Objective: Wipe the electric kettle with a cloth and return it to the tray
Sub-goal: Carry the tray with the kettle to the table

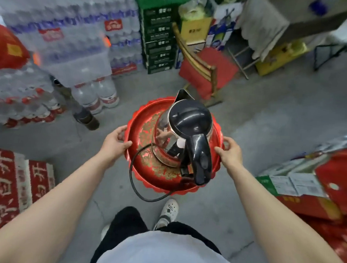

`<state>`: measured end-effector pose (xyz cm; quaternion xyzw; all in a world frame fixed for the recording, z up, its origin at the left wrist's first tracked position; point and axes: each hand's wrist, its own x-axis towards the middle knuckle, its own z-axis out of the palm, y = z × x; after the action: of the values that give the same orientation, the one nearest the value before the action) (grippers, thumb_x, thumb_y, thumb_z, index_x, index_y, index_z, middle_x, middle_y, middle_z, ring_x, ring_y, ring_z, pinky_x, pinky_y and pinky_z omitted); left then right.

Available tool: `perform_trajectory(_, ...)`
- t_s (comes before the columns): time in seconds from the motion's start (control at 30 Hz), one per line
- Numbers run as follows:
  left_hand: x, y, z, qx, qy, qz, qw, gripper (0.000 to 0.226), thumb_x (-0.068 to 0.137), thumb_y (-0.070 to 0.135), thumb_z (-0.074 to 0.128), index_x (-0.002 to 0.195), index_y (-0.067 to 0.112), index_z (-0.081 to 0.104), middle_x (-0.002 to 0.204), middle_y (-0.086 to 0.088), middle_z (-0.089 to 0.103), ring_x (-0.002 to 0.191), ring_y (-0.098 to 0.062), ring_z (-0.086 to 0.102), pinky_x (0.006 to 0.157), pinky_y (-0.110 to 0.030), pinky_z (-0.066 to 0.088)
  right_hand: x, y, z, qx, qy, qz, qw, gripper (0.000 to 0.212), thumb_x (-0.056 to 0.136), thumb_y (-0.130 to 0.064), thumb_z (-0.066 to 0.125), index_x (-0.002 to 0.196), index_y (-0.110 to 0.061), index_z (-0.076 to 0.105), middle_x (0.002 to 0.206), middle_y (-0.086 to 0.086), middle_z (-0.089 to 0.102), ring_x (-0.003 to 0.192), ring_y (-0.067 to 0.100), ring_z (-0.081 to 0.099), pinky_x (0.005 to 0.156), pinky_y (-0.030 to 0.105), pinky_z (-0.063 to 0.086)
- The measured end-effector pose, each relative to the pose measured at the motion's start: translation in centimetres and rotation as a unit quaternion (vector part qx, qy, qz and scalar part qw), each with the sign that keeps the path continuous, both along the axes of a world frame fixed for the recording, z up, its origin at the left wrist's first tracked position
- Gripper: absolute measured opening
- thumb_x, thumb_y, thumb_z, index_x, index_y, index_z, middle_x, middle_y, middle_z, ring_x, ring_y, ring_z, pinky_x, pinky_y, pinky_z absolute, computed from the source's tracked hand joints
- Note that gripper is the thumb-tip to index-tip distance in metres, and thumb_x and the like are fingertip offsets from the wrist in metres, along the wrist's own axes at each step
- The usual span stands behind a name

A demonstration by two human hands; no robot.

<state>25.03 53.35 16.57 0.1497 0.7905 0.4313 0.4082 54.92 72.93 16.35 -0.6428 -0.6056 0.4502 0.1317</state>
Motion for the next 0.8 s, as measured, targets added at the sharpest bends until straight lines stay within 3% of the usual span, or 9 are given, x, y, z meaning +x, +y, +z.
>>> perform_trajectory(0.13, 4.2, 11.3, 0.1, 0.005, 0.0, -0.053, 0.999, 0.064, 0.084, -0.012, 0.061, 0.141, 0.016, 0.048, 0.081, -0.004, 0.05, 0.063, -0.02, 0.055, 0.059, -0.034, 0.05, 6.2, 7.5, 1.0, 0.018, -0.017, -0.062, 0.998, 0.041, 0.086, -0.007, 0.07, 0.126, -0.012, 0.063, 0.09, 0.002, 0.065, 0.08, 0.02, 0.062, 0.072, 0.025, 0.043)
perform_trajectory(0.27, 7.7, 21.9, 0.8, 0.011, -0.005, -0.111, 0.994, 0.062, 0.085, -0.013, 0.058, 0.139, 0.018, 0.049, 0.08, -0.003, 0.05, 0.063, -0.022, 0.057, 0.055, -0.036, 0.055, 10.9, 14.3, 1.9, 0.018, -0.022, -0.12, 0.992, 0.044, 0.086, -0.006, 0.071, 0.129, -0.011, 0.063, 0.081, -0.006, 0.065, 0.087, 0.023, 0.064, 0.075, 0.024, 0.041)
perform_trajectory(0.37, 9.9, 30.2, 0.8, 0.015, -0.002, -0.161, 0.987, 0.061, 0.086, -0.01, 0.058, 0.139, 0.02, 0.05, 0.085, -0.006, 0.054, 0.072, -0.025, 0.061, 0.069, -0.044, 0.06, 13.9, 19.8, 1.9, 0.02, -0.029, -0.167, 0.985, 0.046, 0.084, -0.009, 0.072, 0.129, -0.016, 0.064, 0.1, 0.005, 0.073, 0.094, 0.024, 0.069, 0.089, 0.033, 0.052)
perform_trajectory(0.43, 11.1, 35.8, 0.6, 0.018, -0.002, -0.191, 0.981, 0.063, 0.087, -0.008, 0.059, 0.142, 0.021, 0.048, 0.089, -0.006, 0.054, 0.077, -0.026, 0.062, 0.077, -0.047, 0.059, 15.7, 23.5, 1.8, 0.025, -0.025, -0.2, 0.979, 0.046, 0.083, -0.009, 0.073, 0.128, -0.017, 0.065, 0.102, 0.01, 0.075, 0.092, 0.027, 0.07, 0.092, 0.042, 0.056)
perform_trajectory(0.6, 14.0, 50.1, 1.3, 0.026, 0.001, -0.259, 0.966, 0.061, 0.087, -0.009, 0.059, 0.142, 0.015, 0.046, 0.083, -0.002, 0.052, 0.076, -0.021, 0.057, 0.07, -0.036, 0.054, 19.3, 32.8, 2.7, 0.039, -0.024, -0.274, 0.961, 0.043, 0.081, -0.007, 0.074, 0.123, -0.014, 0.066, 0.09, 0.01, 0.072, 0.082, 0.028, 0.068, 0.09, 0.05, 0.057)
perform_trajectory(0.67, 15.1, 55.8, 1.7, 0.023, 0.01, -0.288, 0.957, 0.064, 0.086, -0.007, 0.063, 0.143, 0.015, 0.046, 0.086, -0.006, 0.054, 0.079, -0.022, 0.057, 0.076, -0.04, 0.055, 20.6, 36.6, 3.2, 0.053, -0.023, -0.29, 0.955, 0.043, 0.082, -0.007, 0.074, 0.125, -0.011, 0.066, 0.088, 0.008, 0.07, 0.078, 0.025, 0.066, 0.086, 0.045, 0.057)
perform_trajectory(0.77, 17.1, 63.4, 2.2, 0.017, 0.026, -0.314, 0.949, 0.066, 0.085, -0.002, 0.066, 0.144, 0.019, 0.046, 0.092, -0.007, 0.056, 0.082, -0.023, 0.059, 0.086, -0.046, 0.056, 22.7, 42.3, 3.7, 0.066, -0.019, -0.311, 0.948, 0.042, 0.086, -0.006, 0.073, 0.127, -0.007, 0.065, 0.074, -0.006, 0.058, 0.065, 0.009, 0.055, 0.068, 0.02, 0.049)
perform_trajectory(0.8, 17.7, 65.9, 2.0, 0.015, 0.024, -0.318, 0.948, 0.066, 0.085, -0.002, 0.066, 0.144, 0.02, 0.046, 0.094, -0.008, 0.057, 0.084, -0.023, 0.061, 0.088, -0.048, 0.056, 23.5, 44.3, 3.6, 0.071, -0.011, -0.326, 0.943, 0.042, 0.087, -0.007, 0.073, 0.128, -0.007, 0.064, 0.073, -0.009, 0.056, 0.065, 0.007, 0.054, 0.067, 0.02, 0.047)
